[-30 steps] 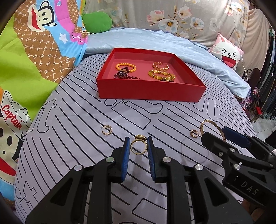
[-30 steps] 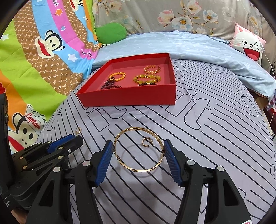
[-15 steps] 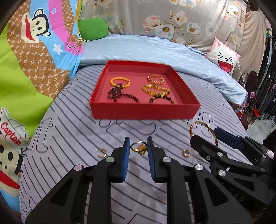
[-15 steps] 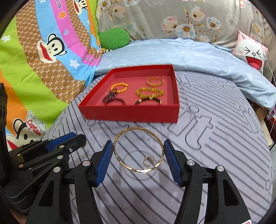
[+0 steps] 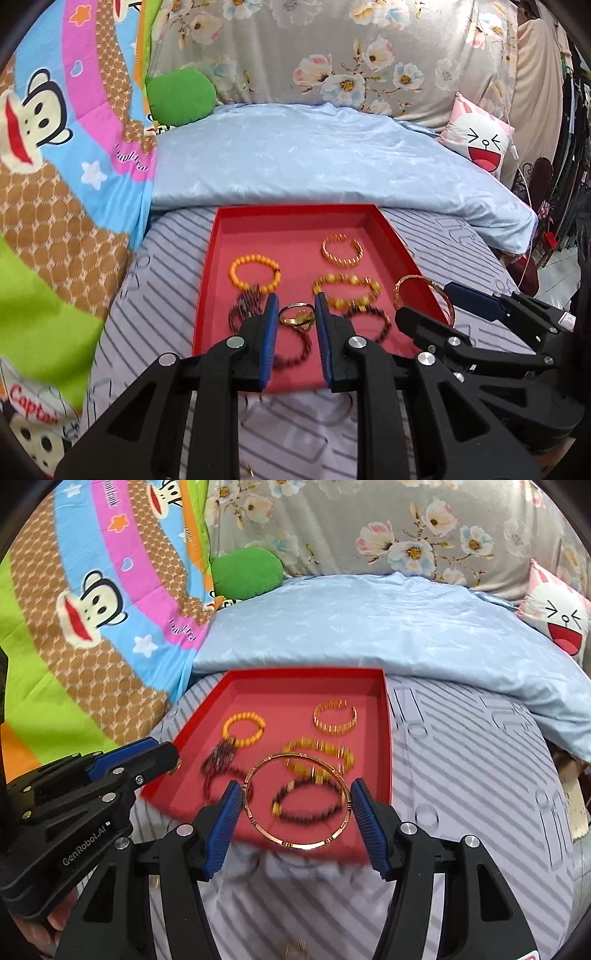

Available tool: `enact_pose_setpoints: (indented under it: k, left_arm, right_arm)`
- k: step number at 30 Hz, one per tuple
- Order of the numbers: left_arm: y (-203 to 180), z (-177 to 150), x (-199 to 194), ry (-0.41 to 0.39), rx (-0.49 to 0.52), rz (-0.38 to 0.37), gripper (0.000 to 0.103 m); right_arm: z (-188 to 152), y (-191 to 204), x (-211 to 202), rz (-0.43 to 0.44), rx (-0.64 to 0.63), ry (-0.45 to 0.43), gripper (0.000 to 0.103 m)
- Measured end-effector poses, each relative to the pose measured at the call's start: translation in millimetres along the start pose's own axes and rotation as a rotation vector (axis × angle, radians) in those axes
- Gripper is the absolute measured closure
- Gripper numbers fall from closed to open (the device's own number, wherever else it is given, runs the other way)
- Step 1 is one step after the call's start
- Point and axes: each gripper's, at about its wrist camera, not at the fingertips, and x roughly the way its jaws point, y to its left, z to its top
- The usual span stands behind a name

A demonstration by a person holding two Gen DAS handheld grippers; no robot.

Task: Organize jewelry
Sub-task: 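Carry the bangle and ring into the red tray and open both grippers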

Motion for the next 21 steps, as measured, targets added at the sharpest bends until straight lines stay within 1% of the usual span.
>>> enact_pose_setpoints:
  k: [4, 8, 13, 18, 21]
  left_arm:
    - [11, 27, 26, 0.017, 0.009, -0.014, 0.083]
    - [22, 53, 62, 0.044, -0.002, -0.004, 0.083]
    - [27, 69, 98, 0.074, -0.004, 0.007, 0.083]
    - [30, 76, 126, 0.106, -0.007, 0.016, 0.083]
    - [30, 78, 139, 0.125, -0.009, 0.011, 0.083]
  right_arm:
    - [34, -7, 27, 0.029, 0.016, 0.032, 0.045]
    - [60, -7, 57, 0.0, -0.009, 0.049, 0.045]
    - [73, -9, 87, -0.018, -0.018, 0.081, 0.045]
    - [78, -18, 116, -0.025, -0.011, 0.127, 0.044]
    - [79, -20, 126, -0.033, -0.019, 0.14, 0.044]
